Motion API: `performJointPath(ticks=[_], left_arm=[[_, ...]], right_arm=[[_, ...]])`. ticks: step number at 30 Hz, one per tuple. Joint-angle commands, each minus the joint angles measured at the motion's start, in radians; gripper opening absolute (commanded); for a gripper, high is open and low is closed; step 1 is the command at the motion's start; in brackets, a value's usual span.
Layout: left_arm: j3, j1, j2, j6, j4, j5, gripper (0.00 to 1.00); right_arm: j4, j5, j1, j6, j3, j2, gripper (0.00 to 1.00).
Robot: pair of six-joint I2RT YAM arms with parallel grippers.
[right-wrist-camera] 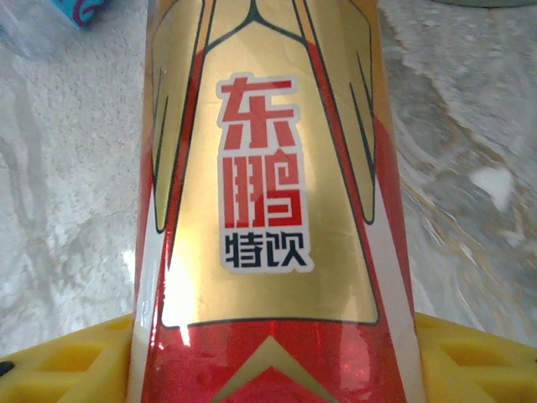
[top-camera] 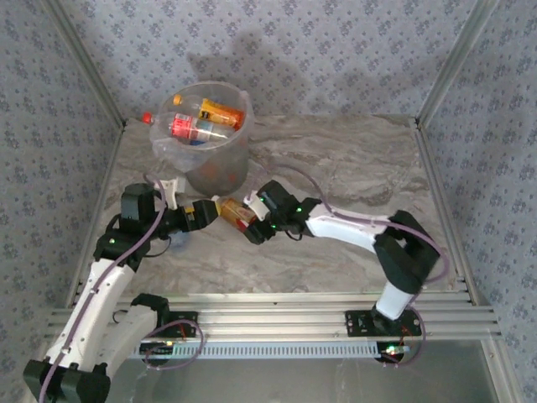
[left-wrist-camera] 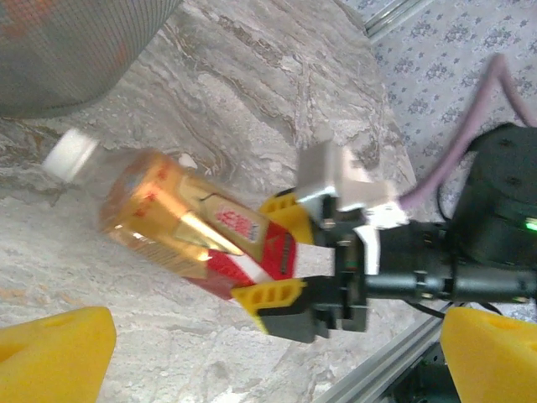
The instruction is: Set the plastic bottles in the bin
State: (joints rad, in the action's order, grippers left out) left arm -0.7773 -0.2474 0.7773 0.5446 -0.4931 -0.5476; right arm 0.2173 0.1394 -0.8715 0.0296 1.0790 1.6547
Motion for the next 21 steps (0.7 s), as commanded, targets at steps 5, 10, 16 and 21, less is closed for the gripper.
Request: performJointPath(ticks=[5, 10, 16, 21], left_arm=[[0.029, -0.081, 0.052, 0.229, 0.245, 0.015, 1.0], [0.0, -0.215, 0.138, 0.367, 0.32, 0.099, 1.0], [0.008, -0.343, 0.234, 0.505, 0.479, 0.161, 0.96], [0.011, -0.363, 0.264, 0.551, 0.561, 0.188, 0.87]], right_arm=[[-0.013, -0.073, 0.014, 0.129, -0.075, -0.241, 0.6], [-0.014, -0.048, 0.017, 0.152, -0.057, -0.32, 0.6], [-0.025, -0.015, 0.016, 0.168, -0.047, -0.362, 0.6], [-0.036, 0.002, 0.015, 0.179, -0.063, -0.402, 0.6]])
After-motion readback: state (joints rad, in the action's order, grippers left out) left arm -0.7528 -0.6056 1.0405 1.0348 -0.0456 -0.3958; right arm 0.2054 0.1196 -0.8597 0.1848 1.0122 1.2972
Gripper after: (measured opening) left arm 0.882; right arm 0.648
